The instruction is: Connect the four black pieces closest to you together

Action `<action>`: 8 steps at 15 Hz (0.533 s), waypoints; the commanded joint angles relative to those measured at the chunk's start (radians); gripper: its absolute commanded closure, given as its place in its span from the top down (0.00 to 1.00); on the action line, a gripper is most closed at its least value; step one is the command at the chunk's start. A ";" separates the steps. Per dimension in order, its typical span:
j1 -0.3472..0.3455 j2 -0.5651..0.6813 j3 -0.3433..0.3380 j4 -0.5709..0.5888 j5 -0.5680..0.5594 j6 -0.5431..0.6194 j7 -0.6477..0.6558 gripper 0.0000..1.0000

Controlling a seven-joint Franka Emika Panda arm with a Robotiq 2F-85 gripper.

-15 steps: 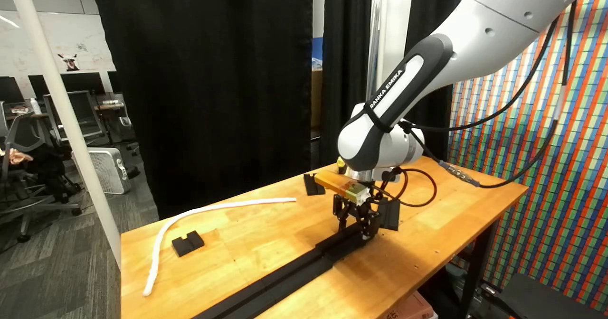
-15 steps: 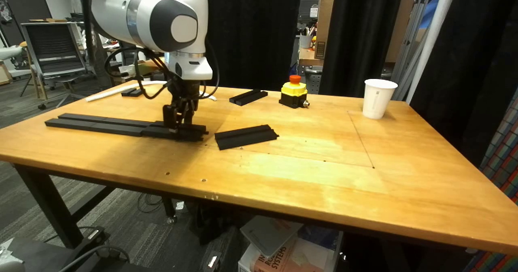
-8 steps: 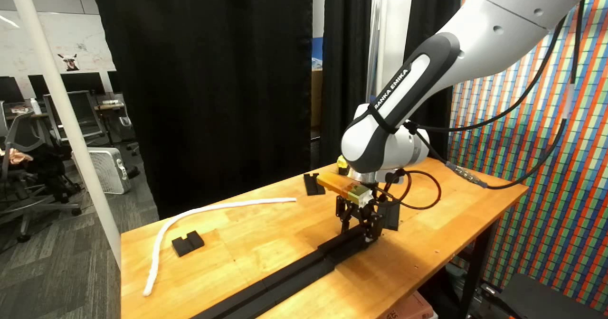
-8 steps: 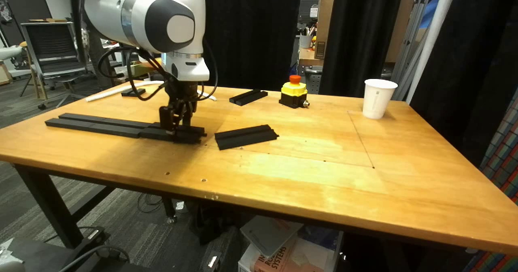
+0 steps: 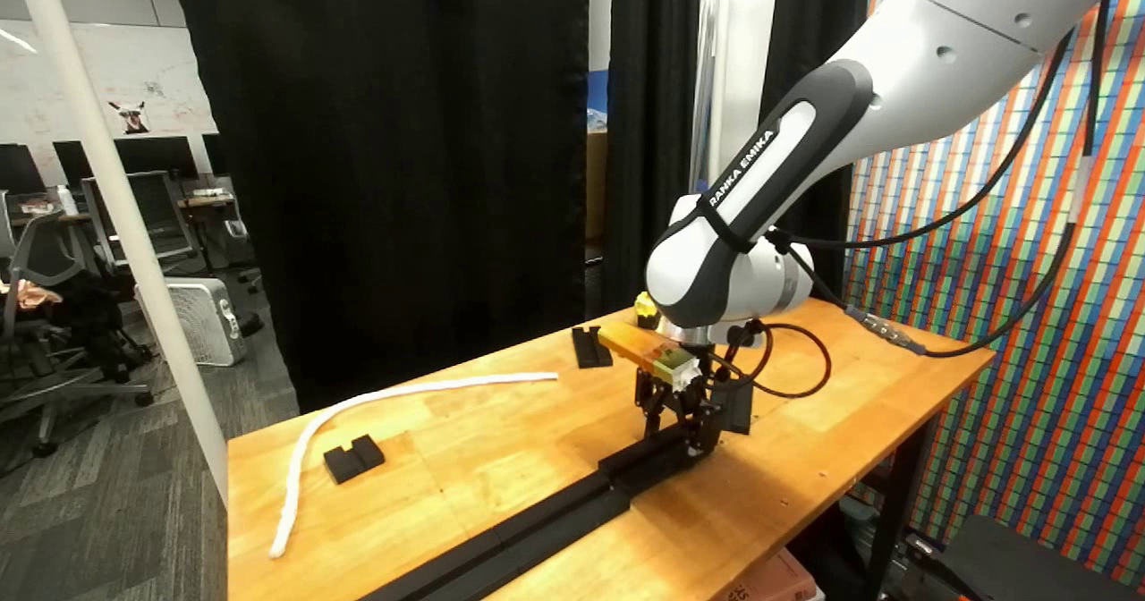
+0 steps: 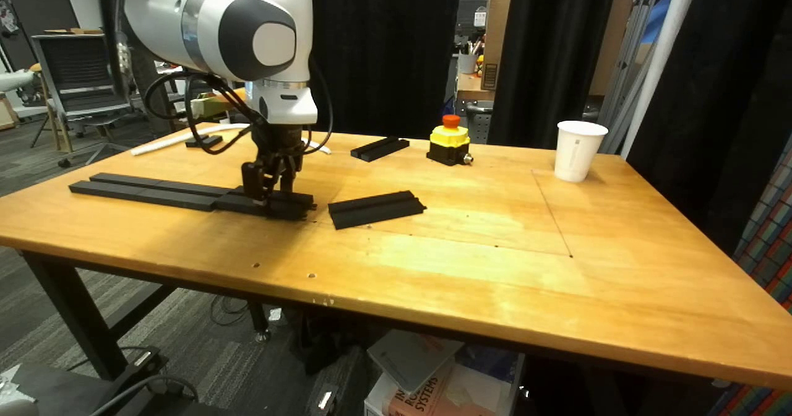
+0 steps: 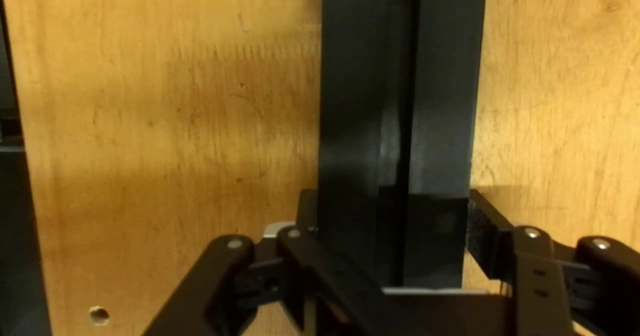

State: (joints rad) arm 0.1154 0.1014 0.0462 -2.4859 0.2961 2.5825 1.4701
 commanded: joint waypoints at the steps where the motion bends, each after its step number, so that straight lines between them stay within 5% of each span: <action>1: 0.003 -0.045 0.007 -0.041 -0.021 0.020 0.038 0.46; 8: 0.001 -0.064 0.007 -0.059 -0.034 0.019 0.058 0.46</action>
State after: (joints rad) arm 0.1154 0.0859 0.0466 -2.5066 0.2869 2.5825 1.4868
